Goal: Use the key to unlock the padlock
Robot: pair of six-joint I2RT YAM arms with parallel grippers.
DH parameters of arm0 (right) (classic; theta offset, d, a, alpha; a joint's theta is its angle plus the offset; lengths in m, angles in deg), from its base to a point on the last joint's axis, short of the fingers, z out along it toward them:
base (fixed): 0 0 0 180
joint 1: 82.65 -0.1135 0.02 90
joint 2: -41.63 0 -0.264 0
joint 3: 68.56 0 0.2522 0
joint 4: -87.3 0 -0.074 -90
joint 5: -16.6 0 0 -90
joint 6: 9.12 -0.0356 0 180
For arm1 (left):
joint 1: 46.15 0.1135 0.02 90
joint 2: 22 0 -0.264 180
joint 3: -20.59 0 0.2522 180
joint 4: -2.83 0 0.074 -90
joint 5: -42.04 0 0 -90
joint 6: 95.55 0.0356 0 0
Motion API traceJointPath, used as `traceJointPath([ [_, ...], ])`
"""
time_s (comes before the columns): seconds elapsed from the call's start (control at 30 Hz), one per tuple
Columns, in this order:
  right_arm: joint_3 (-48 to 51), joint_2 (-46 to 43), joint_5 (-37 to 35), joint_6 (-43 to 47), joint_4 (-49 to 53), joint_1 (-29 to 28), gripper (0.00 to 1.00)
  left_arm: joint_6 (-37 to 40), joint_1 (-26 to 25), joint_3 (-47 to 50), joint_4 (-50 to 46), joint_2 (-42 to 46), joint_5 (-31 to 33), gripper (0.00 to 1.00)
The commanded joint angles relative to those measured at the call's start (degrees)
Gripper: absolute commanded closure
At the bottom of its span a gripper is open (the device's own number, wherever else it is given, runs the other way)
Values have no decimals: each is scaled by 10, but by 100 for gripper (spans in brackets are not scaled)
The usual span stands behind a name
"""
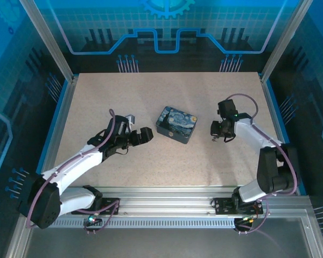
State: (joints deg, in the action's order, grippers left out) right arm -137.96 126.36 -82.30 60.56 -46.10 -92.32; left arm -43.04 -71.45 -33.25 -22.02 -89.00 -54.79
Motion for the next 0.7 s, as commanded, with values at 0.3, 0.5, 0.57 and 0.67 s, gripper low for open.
traceJointPath([
  [0.3, 34, -161, -2, 21, -46, 4, 0, 95, 20, -90, -110, 27, 138, 1],
  [0.5, 88, -237, -105, 15, -124, -4, 0, 199, 29, -77, -71, 46, 215, 1],
  [0.57, 139, -269, -128, 62, -210, -18, 0, 239, 41, -63, -39, 48, 231, 1],
  [0.67, 227, -305, -172, 135, -356, -43, 0, 277, 74, -45, 3, 37, 242, 1],
])
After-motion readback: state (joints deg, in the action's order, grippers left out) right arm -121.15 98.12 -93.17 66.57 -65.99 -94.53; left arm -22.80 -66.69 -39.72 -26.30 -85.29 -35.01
